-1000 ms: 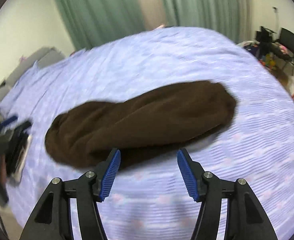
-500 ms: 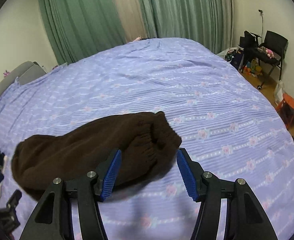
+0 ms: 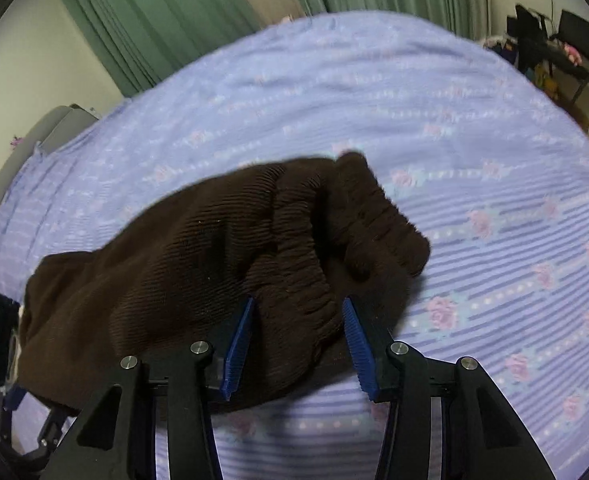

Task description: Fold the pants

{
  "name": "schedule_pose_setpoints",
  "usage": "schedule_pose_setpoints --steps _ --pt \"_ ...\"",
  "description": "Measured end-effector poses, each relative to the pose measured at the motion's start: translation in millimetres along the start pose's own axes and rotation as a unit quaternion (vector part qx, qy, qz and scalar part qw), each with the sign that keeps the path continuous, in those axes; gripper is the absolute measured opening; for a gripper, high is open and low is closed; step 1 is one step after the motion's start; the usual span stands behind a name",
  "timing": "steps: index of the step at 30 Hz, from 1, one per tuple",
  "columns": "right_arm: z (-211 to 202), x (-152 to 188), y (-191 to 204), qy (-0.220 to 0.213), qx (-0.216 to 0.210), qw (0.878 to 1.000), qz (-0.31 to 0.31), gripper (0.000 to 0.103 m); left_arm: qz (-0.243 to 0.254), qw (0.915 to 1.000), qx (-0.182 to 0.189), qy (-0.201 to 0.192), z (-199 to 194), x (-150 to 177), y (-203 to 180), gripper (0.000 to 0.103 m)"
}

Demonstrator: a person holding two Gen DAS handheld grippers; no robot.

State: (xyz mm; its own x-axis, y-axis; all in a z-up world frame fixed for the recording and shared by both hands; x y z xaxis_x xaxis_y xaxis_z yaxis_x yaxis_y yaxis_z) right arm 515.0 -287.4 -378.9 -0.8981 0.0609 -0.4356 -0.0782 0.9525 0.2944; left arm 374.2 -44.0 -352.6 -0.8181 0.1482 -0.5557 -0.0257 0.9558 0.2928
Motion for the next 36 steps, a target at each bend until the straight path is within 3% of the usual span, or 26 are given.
schedule_pose_setpoints --steps 2,4,6,8,10,12,15,18,20,22,25,29,33,36 --pt "6.3 1.3 -3.3 0.008 -0.005 1.0 0.017 0.042 0.001 1.0 0.002 0.005 4.2 -0.9 -1.2 0.064" --pt "0.5 0.1 -2.3 0.003 0.007 1.0 0.017 0.031 0.004 1.0 0.001 0.007 7.4 -1.7 -2.6 0.059" --pt "-16.2 -5.6 2.8 -0.021 0.032 0.999 -0.002 0.027 0.009 0.9999 0.0 0.009 9.0 -1.7 -4.7 0.059" --pt "-46.2 -20.7 7.6 -0.071 0.074 0.994 -0.035 0.027 0.01 0.9999 0.0 0.011 10.1 -1.2 -6.4 0.059" --pt "-61.9 -35.4 8.3 -0.092 0.088 0.991 -0.052 0.027 0.006 0.9999 0.003 0.015 11.9 -1.9 -8.3 0.059" --pt "-61.9 -46.2 6.8 -0.089 0.098 0.989 -0.068 0.027 0.004 0.9998 0.003 0.017 14.5 -4.9 -12.4 0.059" --pt "-35.6 -44.7 2.4 -0.051 0.125 0.986 -0.096 0.027 0.016 0.9996 -0.009 0.021 19.2 -5.9 -17.4 0.059" --pt "-19.6 -34.0 -13.3 -0.032 0.12 0.989 -0.084 0.031 0.034 0.9989 -0.012 0.032 26.4 -1.2 -19.6 0.059" --pt "-17.9 -30.1 -22.2 -0.031 0.106 0.992 -0.063 0.045 0.042 0.9984 -0.014 0.037 29.7 1.8 -21.0 0.059" --pt "-24.2 -28.4 -28.8 -0.037 0.123 0.99 -0.049 0.068 0.044 0.9978 -0.014 0.047 31.5 3.5 -23.4 0.062" --pt "-53.1 -19.8 -29.2 -0.08 0.117 0.989 -0.032 0.074 0.04 0.9972 0.002 0.064 29.3 5.8 -27.2 0.071" --pt "-73.7 -12.7 -28.9 -0.105 0.094 0.99 -0.005 0.078 0.021 0.9974 0.038 0.057 0.2 3.9 -21.5 0.071" --pt "-66.8 -12.1 -29.3 -0.102 0.066 0.993 0.011 0.078 -0.027 0.9981 0.055 -0.003 -39.7 -17.6 -3.9 0.072" --pt "-50.8 -15.5 -32.3 -0.09 0.054 0.994 0.029 0.078 -0.036 0.9972 0.057 -0.033 -34.9 -37.4 -2.4 0.068"
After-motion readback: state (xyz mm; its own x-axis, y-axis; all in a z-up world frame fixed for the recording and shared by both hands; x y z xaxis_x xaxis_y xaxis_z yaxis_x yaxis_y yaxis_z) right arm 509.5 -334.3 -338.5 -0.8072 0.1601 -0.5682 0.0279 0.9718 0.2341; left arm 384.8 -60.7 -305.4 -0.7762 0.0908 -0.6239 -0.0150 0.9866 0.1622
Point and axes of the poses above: each gripper's, at about its wrist camera, not at the fingertips, and z roughly the way its jaws point, y to its left, x to its underside, the point moved 5 cm from there along z, roughly the way its jaws point, and after that the axes turned 5 degrees about y, right-handed, at the moved point
